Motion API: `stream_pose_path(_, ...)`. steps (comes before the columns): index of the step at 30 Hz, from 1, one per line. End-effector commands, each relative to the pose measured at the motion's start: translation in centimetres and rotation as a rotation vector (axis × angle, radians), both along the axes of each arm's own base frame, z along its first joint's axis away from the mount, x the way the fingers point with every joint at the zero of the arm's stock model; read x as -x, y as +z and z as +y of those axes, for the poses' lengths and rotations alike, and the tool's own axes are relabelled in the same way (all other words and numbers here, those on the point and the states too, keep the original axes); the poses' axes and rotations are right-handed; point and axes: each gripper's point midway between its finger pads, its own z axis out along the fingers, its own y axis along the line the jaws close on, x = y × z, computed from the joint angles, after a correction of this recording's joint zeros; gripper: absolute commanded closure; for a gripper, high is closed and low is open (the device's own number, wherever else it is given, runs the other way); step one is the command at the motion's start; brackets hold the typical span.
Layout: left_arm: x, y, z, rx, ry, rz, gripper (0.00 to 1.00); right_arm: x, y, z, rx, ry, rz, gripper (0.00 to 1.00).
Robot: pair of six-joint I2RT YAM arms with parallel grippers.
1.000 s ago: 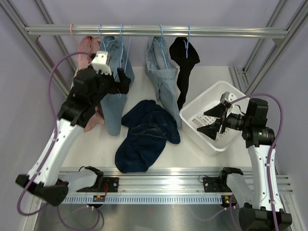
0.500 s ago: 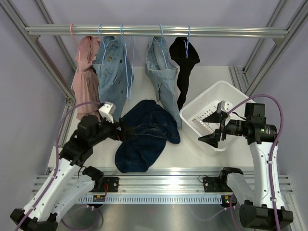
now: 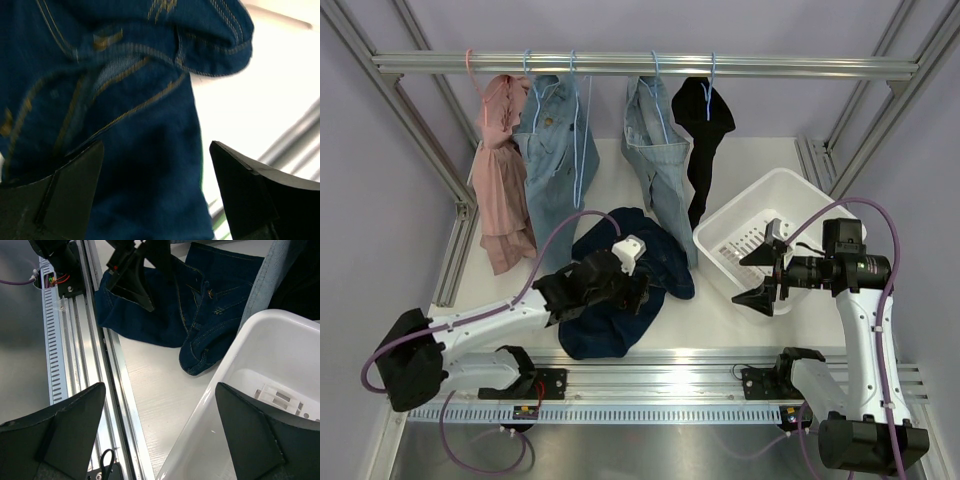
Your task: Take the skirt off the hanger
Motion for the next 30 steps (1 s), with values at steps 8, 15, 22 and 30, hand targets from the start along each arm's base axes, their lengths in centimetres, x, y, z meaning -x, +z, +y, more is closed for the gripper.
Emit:
stream_pose_path(8,-7.3,1.8,-2.3,-0.247,-0.102,-0.368,0.1,0.4,-0.2,0.0,0.005,0.017,-0.039,0.0)
stream_pose_path(15,-8.8,-1.1,-3.3,-0.332,-0.155,-0.352,0.18,0.6,-0.2,0.0,0.009,0.02,-0.049,0.0)
stream_pose_path(22,-10.4,-3.4,-2.7,-0.361,-0.119,-0.261,0.78,0.9,-0.2,0.0,0.014,0.025,-0.058,0.01)
stream_pose_path(30,-7.1,-0.2,-1.6,-0.255,-0.14,-0.228,1.0,1.4,-0.5,-0.2,0.046,0.037,-0.077,0.01)
